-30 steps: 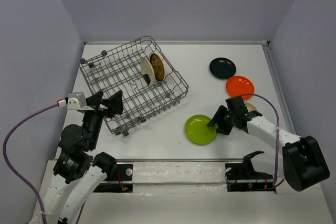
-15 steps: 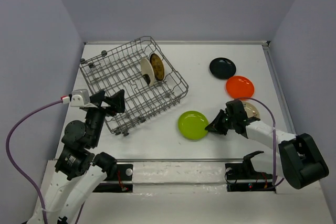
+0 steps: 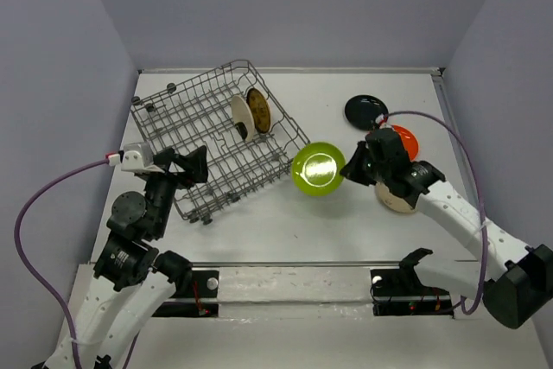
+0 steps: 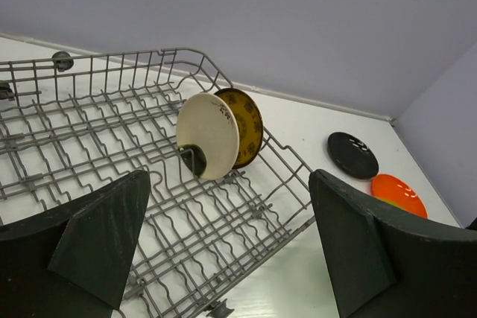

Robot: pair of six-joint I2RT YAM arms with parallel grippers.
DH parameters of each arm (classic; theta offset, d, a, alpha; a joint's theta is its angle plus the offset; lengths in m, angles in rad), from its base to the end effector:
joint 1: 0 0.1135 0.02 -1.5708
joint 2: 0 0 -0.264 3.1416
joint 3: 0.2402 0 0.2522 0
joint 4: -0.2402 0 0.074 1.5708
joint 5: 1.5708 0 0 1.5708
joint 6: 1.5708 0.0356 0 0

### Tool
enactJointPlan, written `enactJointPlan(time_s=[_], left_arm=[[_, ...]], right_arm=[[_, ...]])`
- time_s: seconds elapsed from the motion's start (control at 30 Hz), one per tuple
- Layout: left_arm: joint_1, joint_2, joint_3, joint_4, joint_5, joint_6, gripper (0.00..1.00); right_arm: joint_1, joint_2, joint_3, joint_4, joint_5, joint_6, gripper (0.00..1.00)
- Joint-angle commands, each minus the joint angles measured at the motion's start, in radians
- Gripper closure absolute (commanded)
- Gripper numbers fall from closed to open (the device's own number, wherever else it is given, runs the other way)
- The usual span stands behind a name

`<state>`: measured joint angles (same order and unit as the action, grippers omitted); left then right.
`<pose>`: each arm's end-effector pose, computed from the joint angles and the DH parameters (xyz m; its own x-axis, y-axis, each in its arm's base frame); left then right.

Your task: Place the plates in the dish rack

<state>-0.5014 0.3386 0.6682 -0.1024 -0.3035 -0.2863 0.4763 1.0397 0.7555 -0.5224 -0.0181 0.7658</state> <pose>0.0828 -0.0332 0.3616 0.1321 -0.3797 -0.9156 0.2509 0.9065 -0.3397 0.1900 0.0987 0.2509 -0.7879 0.3733 -0.4897 0.1062 0.8658 0.4890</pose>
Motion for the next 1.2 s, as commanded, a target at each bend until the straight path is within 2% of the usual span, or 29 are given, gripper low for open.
enactJointPlan(time_s=[0.0, 0.2, 0.3, 0.4, 0.43, 0.6, 0.7, 0.73, 0.83, 0.93, 1.17], left_arm=[[0.014, 0.02, 0.036, 0.04, -0.042, 0.009, 0.01], [0.023, 0.023, 0.041, 0.024, -0.091, 0.003, 0.01], [0.026, 0.028, 0.047, 0.017, -0.124, -0.01, 0.01], [0.026, 0.017, 0.051, 0.003, -0.175, -0.04, 0.01], [0.027, 0.016, 0.053, -0.002, -0.207, -0.048, 0.01], [0.026, -0.001, 0.067, -0.034, -0.313, -0.086, 0.01], [0.018, -0.003, 0.073, -0.048, -0.351, -0.088, 0.01], [0.015, -0.003, 0.076, -0.051, -0.361, -0.09, 0.01], [0.009, -0.007, 0.083, -0.066, -0.387, -0.1, 0.01], [0.004, -0.012, 0.083, -0.065, -0.382, -0.099, 0.01], [-0.002, -0.012, 0.08, -0.056, -0.356, -0.09, 0.01]], right_arm=[[0.159, 0.077, 0.336, -0.08, 0.325, -0.114, 0.93], [0.28, 0.351, 0.611, -0.018, 0.527, -0.23, 0.93], [0.35, 0.491, 0.83, -0.014, 0.651, -0.315, 0.93], [0.416, 0.754, 1.085, -0.021, 0.775, -0.408, 0.93], [0.433, 0.807, 1.208, -0.019, 0.794, -0.446, 0.93], [0.481, 1.145, 1.574, -0.067, 0.926, -0.534, 0.93], [0.493, 1.258, 1.766, -0.068, 0.974, -0.575, 0.93], [0.493, 1.322, 1.806, -0.068, 0.98, -0.597, 0.93], [0.502, 1.381, 1.874, -0.039, 1.012, -0.622, 0.93], [0.502, 1.396, 1.822, 0.047, 1.024, -0.654, 0.93], [0.521, 1.453, 1.819, 0.188, 1.103, -0.788, 0.93]])
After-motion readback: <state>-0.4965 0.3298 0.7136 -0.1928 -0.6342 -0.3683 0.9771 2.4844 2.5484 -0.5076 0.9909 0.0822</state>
